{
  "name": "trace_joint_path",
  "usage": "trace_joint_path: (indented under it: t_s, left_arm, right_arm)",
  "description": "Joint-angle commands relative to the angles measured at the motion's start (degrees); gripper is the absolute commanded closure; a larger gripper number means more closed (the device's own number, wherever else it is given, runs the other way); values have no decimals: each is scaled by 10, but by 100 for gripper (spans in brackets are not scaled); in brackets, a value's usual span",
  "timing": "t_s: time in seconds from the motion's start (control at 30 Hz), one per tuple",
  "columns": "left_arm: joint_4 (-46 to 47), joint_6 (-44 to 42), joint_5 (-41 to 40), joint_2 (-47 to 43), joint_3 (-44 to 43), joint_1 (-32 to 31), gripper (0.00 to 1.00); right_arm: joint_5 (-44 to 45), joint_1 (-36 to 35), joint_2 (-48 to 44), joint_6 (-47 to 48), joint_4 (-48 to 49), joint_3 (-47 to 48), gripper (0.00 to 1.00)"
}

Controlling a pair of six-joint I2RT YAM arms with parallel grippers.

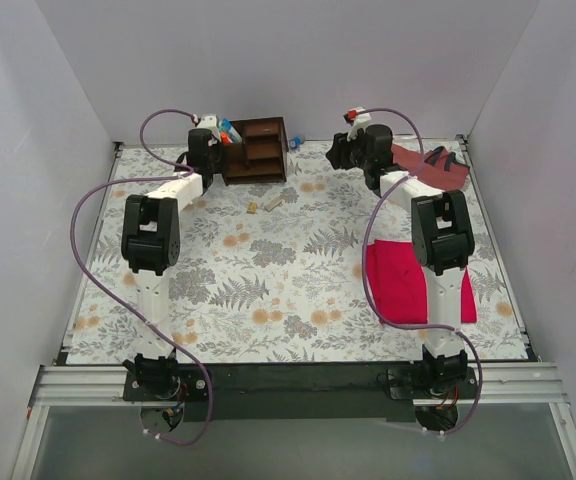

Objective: Sort the stationery into containers
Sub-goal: Move the storage box to the center of the board.

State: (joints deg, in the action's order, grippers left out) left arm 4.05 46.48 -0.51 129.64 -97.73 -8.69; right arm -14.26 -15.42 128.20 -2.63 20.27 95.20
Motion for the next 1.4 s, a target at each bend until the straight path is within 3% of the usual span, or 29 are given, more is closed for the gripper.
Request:
trace_joint_path:
  t_s: [0.0, 0.2, 0.37, 0.6, 0.8, 1.07, 1.37]
  left_arm:
    - [41, 25, -13, 5, -31, 3, 100]
    - [62, 4, -43, 37, -69, -7, 100]
    - [69, -9, -63, 51, -86, -14, 100]
    - [77, -24, -69, 76, -115, -22, 100]
    - [82, -30, -77, 112, -150, -30, 100]
    - [79, -39, -43, 137, -193, -47, 100]
    - [75, -47, -33, 148, -208, -63, 100]
  right_arm:
    - [7, 5, 3, -14, 15, 34, 47]
    - [-10, 7, 30, -36, 14, 60, 48]
    - [-5, 8, 65, -46, 15, 103, 55]
    - [20, 8, 117, -43, 15, 174, 50]
    - [71, -1, 223, -41, 20, 333, 45]
    - [236, -29, 289, -8, 33, 396, 58]
    - [214, -43, 333, -20, 48, 449, 52]
